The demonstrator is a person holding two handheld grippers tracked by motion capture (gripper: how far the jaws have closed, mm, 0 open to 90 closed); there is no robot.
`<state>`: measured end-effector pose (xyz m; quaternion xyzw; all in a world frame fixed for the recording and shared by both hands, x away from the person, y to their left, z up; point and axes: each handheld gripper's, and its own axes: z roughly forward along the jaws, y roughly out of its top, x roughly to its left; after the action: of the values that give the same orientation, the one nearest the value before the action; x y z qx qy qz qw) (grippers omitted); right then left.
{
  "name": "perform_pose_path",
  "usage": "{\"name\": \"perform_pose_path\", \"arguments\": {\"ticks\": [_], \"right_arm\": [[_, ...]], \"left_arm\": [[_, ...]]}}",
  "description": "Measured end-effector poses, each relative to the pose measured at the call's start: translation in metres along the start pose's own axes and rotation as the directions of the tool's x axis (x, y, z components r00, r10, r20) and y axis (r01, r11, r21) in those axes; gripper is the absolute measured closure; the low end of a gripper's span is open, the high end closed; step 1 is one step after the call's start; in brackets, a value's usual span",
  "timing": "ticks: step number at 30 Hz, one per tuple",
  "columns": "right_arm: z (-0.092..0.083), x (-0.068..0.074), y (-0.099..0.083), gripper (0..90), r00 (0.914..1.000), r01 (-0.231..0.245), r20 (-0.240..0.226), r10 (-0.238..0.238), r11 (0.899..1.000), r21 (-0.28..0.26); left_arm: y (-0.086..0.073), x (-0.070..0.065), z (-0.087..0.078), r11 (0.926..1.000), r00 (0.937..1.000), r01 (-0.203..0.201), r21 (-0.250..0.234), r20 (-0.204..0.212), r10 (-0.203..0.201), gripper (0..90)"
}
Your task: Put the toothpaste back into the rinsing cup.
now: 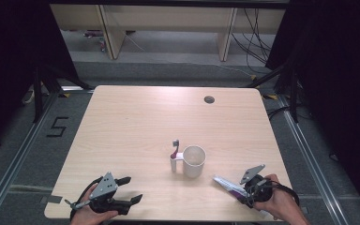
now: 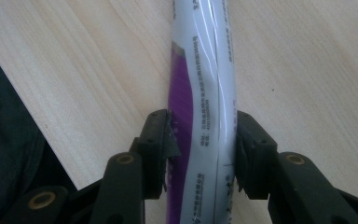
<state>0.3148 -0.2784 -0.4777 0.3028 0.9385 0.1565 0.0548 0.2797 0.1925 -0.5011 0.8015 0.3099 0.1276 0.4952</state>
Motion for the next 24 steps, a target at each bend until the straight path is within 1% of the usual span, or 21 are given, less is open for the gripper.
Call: {"name": "perform_pose_path", "arguments": {"ticks": [2,3,4,5,6,7,8,9,10,11,12,14,16,17,18,19,20,21,22,23,24], "right_arm": [[0.000,0.001,0.002,61.2,0.9998,-0.021,0.003,0.021,1.000,0.020],[-0.001,0.003,0.003,61.5,0.9990,-0.043,-0.007,0.043,0.998,0.038],[0.000,0.002,0.005,61.9,0.9999,-0.010,0.006,0.010,0.999,0.032],[0.000,0.002,0.006,62.2,1.0000,-0.007,0.004,0.007,0.999,0.042],[0.000,0.003,0.008,62.6,0.9999,-0.014,0.009,0.014,0.998,0.054],[0.000,0.004,0.009,63.1,0.9995,-0.032,0.008,0.031,0.997,0.070],[0.000,0.002,0.010,63.9,0.9999,-0.013,0.000,0.013,0.998,0.061],[0.000,0.002,0.011,64.6,0.9998,-0.015,-0.008,0.016,0.998,0.064],[0.000,0.004,0.012,65.2,0.9989,-0.042,-0.016,0.044,0.996,0.075],[0.001,0.003,0.013,65.7,0.9998,-0.020,-0.006,0.021,0.998,0.065],[0.001,0.004,0.014,66.4,0.9995,-0.029,-0.010,0.029,0.997,0.073],[0.001,0.005,0.016,68.9,0.9999,0.003,-0.013,-0.002,0.996,0.084],[0.001,0.006,0.019,75.1,0.9993,0.017,-0.034,-0.014,0.995,0.102],[0.001,0.007,0.020,75.2,0.9987,0.024,-0.047,-0.019,0.994,0.108],[0.002,0.008,0.022,75.2,0.9989,0.021,-0.044,-0.017,0.993,0.116],[0.002,0.008,0.024,75.2,0.9985,0.032,-0.047,-0.027,0.992,0.122],[0.002,0.009,0.026,75.2,0.9990,0.024,-0.041,-0.018,0.991,0.134],[0.003,0.009,0.027,75.2,0.9989,0.026,-0.041,-0.020,0.990,0.136],[0.004,0.008,0.029,75.2,0.9988,0.023,-0.046,-0.017,0.990,0.140],[0.005,0.008,0.031,75.2,0.9985,0.031,-0.050,-0.024,0.989,0.144],[0.005,0.009,0.033,75.1,0.9989,0.029,-0.041,-0.023,0.988,0.150]], "left_arm": [[0.000,0.000,0.001,1.0000,1.0000,0.000,-0.005,0.007,0.000,23.3],[-0.001,0.000,0.001,1.0000,1.0000,-0.001,-0.008,0.009,0.001,23.3],[0.000,0.000,0.001,1.0000,0.9999,-0.001,-0.008,0.010,0.001,23.3],[0.000,0.000,0.001,1.0000,1.0000,0.000,-0.007,0.008,0.001,23.3],[0.000,0.000,0.001,1.0000,1.0000,0.000,-0.005,0.007,0.000,23.3],[0.000,0.000,0.001,1.0000,1.0000,-0.005,-0.002,0.007,0.005,23.3],[0.000,0.000,0.001,1.0000,0.9999,-0.008,-0.005,0.008,0.008,23.4],[0.000,0.000,0.001,1.0000,1.0000,-0.006,-0.005,0.008,0.006,23.4],[0.000,0.001,0.001,1.0000,1.0000,-0.003,0.000,0.003,0.003,23.4],[0.000,0.001,0.001,1.0000,1.0000,0.001,0.000,0.001,-0.001,23.5],[0.000,0.001,0.001,1.0000,1.0000,0.000,0.001,0.001,0.000,23.5],[0.000,0.000,0.001,1.0000,1.0000,-0.003,-0.003,0.007,0.003,23.5],[0.000,0.000,0.001,1.0000,1.0000,-0.005,0.003,0.004,0.005,23.5],[0.000,0.001,0.001,0.9999,1.0000,-0.009,0.005,0.003,0.009,23.6],[0.000,0.000,0.001,1.0000,1.0000,-0.006,-0.002,0.008,0.006,23.6],[0.000,0.000,0.001,1.0000,1.0000,-0.005,0.002,0.005,0.005,23.5],[0.000,0.001,0.001,1.0000,1.0000,-0.007,0.003,0.002,0.007,23.6],[0.000,0.000,0.001,1.0000,1.0000,-0.003,0.002,0.004,0.003,23.6],[0.000,0.001,0.001,0.9999,1.0000,-0.009,0.005,0.003,0.009,23.5],[0.000,0.000,0.001,1.0000,0.9999,-0.006,-0.001,0.010,0.006,23.5],[0.000,0.001,0.001,1.0000,0.9999,-0.004,-0.002,0.010,0.004,23.5]]}}
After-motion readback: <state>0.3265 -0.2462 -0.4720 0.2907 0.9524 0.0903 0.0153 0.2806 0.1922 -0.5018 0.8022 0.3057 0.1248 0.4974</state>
